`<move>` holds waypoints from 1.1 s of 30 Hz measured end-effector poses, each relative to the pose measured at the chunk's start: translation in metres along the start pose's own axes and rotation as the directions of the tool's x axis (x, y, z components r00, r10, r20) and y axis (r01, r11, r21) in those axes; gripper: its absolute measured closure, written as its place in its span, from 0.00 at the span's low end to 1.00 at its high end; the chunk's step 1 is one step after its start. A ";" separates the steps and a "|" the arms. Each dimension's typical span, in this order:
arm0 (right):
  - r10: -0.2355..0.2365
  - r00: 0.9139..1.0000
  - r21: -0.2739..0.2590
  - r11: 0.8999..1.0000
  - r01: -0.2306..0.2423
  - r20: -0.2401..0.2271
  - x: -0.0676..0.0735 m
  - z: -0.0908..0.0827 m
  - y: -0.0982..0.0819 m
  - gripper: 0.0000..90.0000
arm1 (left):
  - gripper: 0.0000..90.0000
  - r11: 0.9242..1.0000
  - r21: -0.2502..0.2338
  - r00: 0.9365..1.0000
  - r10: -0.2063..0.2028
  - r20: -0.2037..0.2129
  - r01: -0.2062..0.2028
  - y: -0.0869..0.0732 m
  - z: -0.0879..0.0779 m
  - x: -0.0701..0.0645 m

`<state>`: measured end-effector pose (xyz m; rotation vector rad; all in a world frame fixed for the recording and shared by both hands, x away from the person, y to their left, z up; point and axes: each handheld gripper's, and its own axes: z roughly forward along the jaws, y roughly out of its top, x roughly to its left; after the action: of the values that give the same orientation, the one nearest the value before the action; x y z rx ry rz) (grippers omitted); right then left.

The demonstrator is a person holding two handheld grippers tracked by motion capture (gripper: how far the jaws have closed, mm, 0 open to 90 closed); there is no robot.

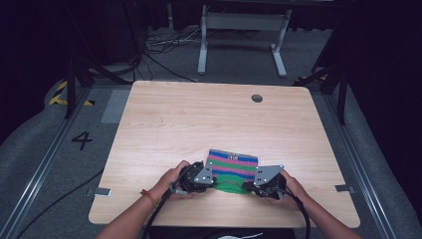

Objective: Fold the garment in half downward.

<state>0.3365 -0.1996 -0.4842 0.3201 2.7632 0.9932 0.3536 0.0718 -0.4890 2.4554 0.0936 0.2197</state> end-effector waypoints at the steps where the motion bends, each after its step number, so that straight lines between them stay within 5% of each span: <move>1: 0.005 0.999 0.000 1.000 -0.005 0.037 -0.005 0.001 -0.002 0.98 | 0.90 1.000 0.005 1.000 -0.001 -0.014 0.002 0.001 0.001 0.001; 6: 0.051 0.997 -0.025 0.998 -0.050 0.058 -0.018 0.004 -0.005 0.97 | 0.90 1.000 -0.007 0.999 -0.027 -0.029 0.026 0.001 0.004 0.006; 10: 0.053 0.997 -0.036 0.998 -0.051 0.057 -0.020 0.004 -0.006 0.96 | 0.89 0.998 -0.017 0.998 -0.058 -0.014 0.058 0.000 0.004 0.010; 20: 0.041 0.997 -0.056 0.998 -0.037 0.065 -0.019 -0.015 -0.004 0.89 | 0.76 0.998 0.015 0.996 -0.056 -0.066 0.057 0.002 -0.009 0.011; 26: 0.072 0.995 -0.049 0.996 -0.069 0.073 -0.020 -0.033 -0.012 0.84 | 0.66 0.997 0.053 0.995 -0.056 -0.087 0.061 -0.003 -0.027 0.011; 33: 0.101 0.985 -0.041 0.994 -0.096 0.139 -0.020 -0.055 -0.026 0.74 | 0.52 0.992 0.083 0.984 -0.077 -0.159 0.091 -0.017 -0.055 0.009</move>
<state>0.3389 -0.2579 -0.4572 0.5064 2.6228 0.9987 0.3525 0.1199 -0.4561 2.5143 0.2800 0.3776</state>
